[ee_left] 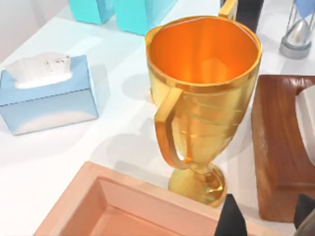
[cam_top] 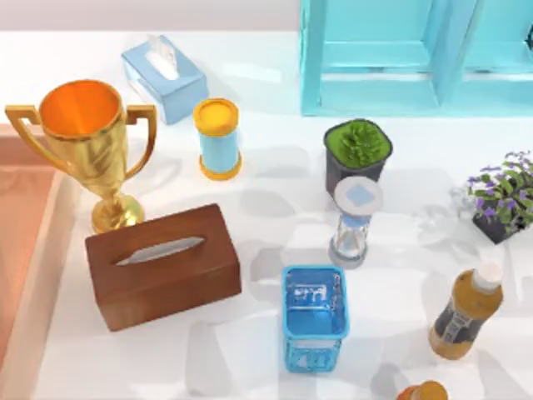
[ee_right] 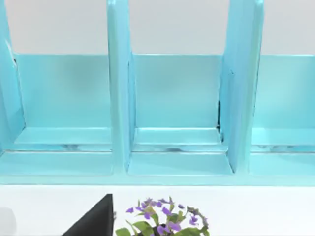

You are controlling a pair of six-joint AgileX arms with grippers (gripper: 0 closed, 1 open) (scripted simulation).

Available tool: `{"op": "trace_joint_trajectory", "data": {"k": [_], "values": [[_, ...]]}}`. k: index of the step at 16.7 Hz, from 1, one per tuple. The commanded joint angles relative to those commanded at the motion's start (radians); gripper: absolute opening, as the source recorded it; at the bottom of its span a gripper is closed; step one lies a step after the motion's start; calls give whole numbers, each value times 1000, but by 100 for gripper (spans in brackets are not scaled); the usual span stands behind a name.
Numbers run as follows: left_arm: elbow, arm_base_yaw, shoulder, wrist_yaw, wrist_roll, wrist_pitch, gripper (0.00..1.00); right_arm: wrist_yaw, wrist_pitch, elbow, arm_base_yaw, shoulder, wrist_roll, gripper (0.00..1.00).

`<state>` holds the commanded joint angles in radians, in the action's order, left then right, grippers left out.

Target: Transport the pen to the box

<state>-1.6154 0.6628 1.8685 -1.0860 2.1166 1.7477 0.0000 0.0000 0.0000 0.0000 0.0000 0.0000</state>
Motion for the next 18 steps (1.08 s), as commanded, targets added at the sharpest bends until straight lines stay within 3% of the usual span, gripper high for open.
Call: {"op": "trace_joint_trajectory", "data": {"k": [13, 18], "values": [[267, -77, -70, -33, -170, -334, 0, 0, 0, 0, 0, 0, 0, 100], [289, -87, -74, -39, -188, -356, 0, 0, 0, 0, 0, 0, 0, 100]]}}
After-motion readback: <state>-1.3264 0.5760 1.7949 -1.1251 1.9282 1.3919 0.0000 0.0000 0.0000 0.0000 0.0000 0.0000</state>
